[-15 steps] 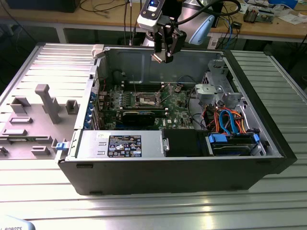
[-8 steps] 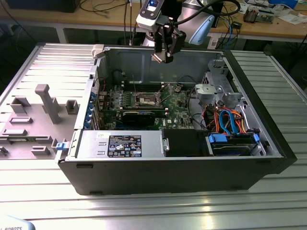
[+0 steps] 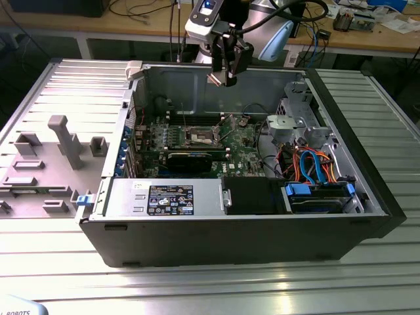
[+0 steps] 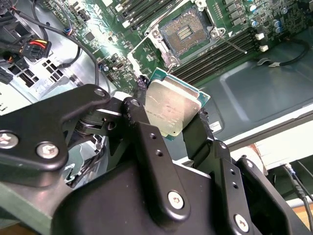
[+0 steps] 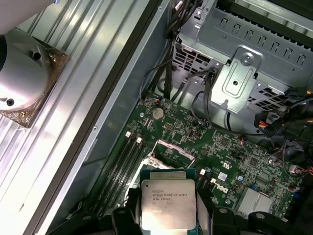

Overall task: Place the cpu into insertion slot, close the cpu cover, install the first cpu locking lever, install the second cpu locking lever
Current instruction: 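Place the cpu into insertion slot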

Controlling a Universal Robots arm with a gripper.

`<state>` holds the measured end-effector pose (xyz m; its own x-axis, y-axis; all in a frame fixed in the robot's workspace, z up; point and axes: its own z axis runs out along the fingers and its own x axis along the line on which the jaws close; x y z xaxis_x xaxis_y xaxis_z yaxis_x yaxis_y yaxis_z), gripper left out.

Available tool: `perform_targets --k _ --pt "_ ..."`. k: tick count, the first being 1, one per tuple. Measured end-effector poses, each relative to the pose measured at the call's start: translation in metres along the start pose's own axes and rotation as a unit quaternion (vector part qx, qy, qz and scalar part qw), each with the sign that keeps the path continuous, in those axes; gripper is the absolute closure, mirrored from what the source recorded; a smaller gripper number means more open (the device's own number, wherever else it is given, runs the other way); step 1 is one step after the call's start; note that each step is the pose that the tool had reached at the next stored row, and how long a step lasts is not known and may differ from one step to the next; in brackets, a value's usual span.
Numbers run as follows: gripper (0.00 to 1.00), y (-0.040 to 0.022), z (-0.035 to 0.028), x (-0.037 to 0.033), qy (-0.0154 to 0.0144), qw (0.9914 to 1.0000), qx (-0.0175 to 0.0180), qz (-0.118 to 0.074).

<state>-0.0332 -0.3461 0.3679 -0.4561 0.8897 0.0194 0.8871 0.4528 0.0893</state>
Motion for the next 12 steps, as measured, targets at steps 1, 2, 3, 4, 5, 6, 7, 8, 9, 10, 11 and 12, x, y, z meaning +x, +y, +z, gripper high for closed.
perform_targets --k 1,2,3,4,5,6,7,8,9,10,11,12 --pt "0.46 0.0000 0.0000 0.0000 -0.0001 1.00000 0.0000 0.001" --pt "0.46 0.0000 0.0000 0.0000 -0.0002 1.00000 -0.0001 0.002" --pt "0.46 0.0000 0.0000 0.0000 -0.0003 0.99999 -0.0001 0.004" --pt "0.46 0.0000 0.0000 0.0000 -0.0005 0.99998 -0.0001 0.006" --pt "0.46 0.0000 0.0000 0.0000 -0.0006 0.99998 -0.0002 0.007" --pt "0.46 0.0000 0.0000 0.0000 -0.0008 0.99997 -0.0002 0.008" --pt "0.46 0.0000 0.0000 0.0000 -0.0010 0.99993 -0.0002 0.012" --pt "0.46 0.0000 0.0000 0.0000 -0.0012 0.99991 -0.0003 0.013" --pt "0.46 0.0000 0.0000 0.0000 -0.0013 0.99989 -0.0003 0.015" --pt "0.46 0.0000 0.0000 0.0000 -0.0014 0.99987 -0.0003 0.016" --pt "0.46 0.0000 0.0000 0.0000 -0.0017 0.99983 -0.0004 0.018" --pt "0.46 0.0000 0.0001 0.0000 -0.0018 0.99979 -0.0004 0.020"
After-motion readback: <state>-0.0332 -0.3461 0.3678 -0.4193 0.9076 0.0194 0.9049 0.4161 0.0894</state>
